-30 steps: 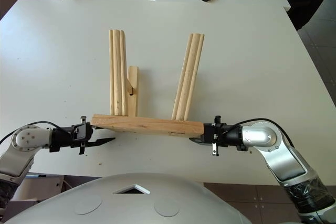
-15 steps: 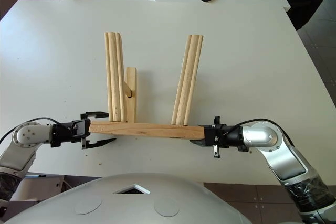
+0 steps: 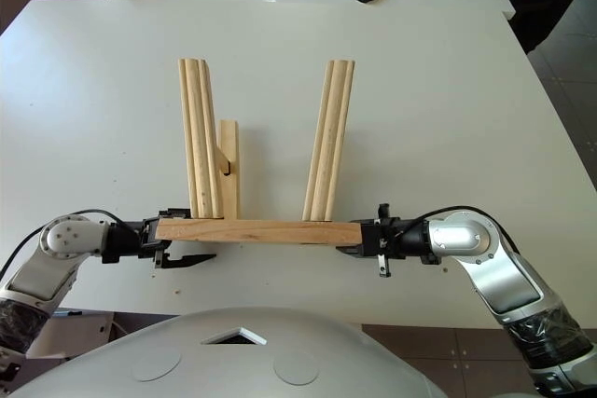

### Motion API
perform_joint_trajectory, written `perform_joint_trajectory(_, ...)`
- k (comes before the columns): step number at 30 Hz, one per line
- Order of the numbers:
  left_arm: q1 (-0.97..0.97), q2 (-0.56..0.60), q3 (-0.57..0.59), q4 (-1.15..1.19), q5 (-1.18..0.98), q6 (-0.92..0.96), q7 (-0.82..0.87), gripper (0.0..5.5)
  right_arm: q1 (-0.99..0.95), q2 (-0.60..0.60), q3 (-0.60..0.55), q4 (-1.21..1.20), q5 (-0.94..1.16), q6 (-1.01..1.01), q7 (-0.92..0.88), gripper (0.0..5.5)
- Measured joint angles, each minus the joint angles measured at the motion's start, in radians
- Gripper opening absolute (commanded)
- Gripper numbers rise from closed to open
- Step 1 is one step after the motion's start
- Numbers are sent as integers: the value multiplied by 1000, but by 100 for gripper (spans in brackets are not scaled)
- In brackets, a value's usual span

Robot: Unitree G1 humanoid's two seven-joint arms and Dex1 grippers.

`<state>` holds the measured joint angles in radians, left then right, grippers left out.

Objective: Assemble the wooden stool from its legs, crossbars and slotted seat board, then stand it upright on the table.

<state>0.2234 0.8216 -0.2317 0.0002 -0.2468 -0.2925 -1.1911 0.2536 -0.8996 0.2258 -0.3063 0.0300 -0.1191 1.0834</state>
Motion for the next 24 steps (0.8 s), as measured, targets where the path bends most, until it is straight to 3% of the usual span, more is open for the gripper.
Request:
perform_joint_trajectory(11, -17, 12, 1, 15, -11, 3, -35, 138, 6, 5, 6, 0, -9, -16, -2, 135)
perform_joint_trajectory(19, -9, 12, 7, 9, -8, -6, -31, 138, 18, 8, 6, -13, 4, 20, -1, 135)
perform_joint_trajectory(24, 55, 14, 34, -100, -16, 87, 7, 138, 32, -18, -37, -93, 92, 200, 23, 135)
